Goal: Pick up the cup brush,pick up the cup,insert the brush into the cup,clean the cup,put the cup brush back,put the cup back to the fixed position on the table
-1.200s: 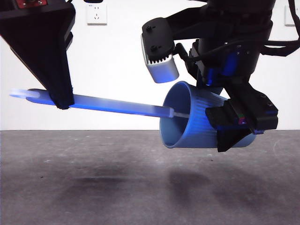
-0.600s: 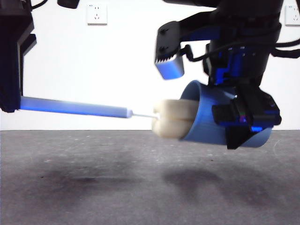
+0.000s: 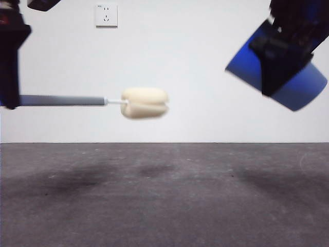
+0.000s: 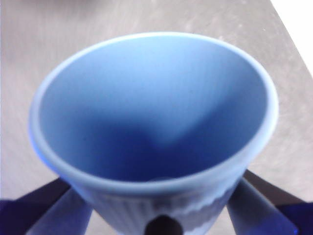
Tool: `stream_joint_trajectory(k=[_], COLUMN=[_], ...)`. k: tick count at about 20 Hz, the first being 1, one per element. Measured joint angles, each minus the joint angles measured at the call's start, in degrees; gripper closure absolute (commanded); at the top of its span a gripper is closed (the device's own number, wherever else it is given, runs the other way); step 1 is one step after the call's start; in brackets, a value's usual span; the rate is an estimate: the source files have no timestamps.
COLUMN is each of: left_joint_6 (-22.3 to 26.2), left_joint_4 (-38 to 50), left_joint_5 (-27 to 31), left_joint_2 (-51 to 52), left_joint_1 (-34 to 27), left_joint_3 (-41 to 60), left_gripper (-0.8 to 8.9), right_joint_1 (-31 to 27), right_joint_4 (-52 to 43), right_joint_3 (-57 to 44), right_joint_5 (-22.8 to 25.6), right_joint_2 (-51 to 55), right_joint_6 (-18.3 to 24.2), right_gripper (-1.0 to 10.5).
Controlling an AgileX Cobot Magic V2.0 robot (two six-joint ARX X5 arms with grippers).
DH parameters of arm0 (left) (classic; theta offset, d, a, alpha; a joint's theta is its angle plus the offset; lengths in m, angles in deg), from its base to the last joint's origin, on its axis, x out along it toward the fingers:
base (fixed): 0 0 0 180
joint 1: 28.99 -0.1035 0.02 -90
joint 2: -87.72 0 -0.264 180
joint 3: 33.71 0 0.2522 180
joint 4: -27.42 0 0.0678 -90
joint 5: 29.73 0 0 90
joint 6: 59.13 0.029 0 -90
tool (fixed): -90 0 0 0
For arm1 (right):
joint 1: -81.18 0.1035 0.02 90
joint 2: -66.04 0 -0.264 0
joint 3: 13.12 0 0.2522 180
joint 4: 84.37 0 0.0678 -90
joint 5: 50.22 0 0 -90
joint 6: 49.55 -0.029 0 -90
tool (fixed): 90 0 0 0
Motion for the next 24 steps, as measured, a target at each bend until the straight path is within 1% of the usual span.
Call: stream_joint_trajectory(k=[2, 6, 8, 10, 13, 18, 20, 24], left_joint_6=[-5.5, -19.8, -25.3, -29.3, -32.2, -33.6, -34.7, -36.8], left_joint_4=[6.1, 19.2, 23.1, 25.3, 26.7, 31.1, 32.9, 33.4], left_joint_5=[0.0, 0.0, 0.0, 0.0, 0.0, 0.5, 0.6, 1.7], left_joint_2=[0.0, -2.5, -5.6, -8.8, -14.4, -24.5, -27.0, -29.7], left_joint_1=[-1.7, -3.0, -3.0, -2.9, -1.8, 1.9, 2.8, 2.8], left_joint_3=[0.0, 0.0, 0.0, 0.0, 0.0, 0.0, 0.0, 0.0], left_gripper=[8.23, 8.22, 8.22, 8.22, 8.22, 8.22, 8.22, 8.22], right_joint_1=[-0.9, -0.9, -0.9, -0.9, -0.9, -0.9, -0.9, -0.9], right_joint_4=[-1.0, -5.3, -6.8, -7.2, -7.5, -8.8, -8.8, -8.8], right_joint_3=[0.0, 0.0, 0.0, 0.0, 0.0, 0.0, 0.0, 0.0], right_joint_5=[-2.8, -8.2, -9.9, -10.0, -10.0, -12.1, -12.8, -13.0], right_joint_2=[3.6, 10.6, 12.6, 13.7, 13.8, 13.8, 13.8, 13.8], right_joint_6=[-4.6, -12.1, -14.8, -16.0, -16.7, -17.3, -17.4, -18.1], right_gripper=[9.6, 9.6, 9.6, 9.6, 9.6, 9.6, 9.6, 9.6])
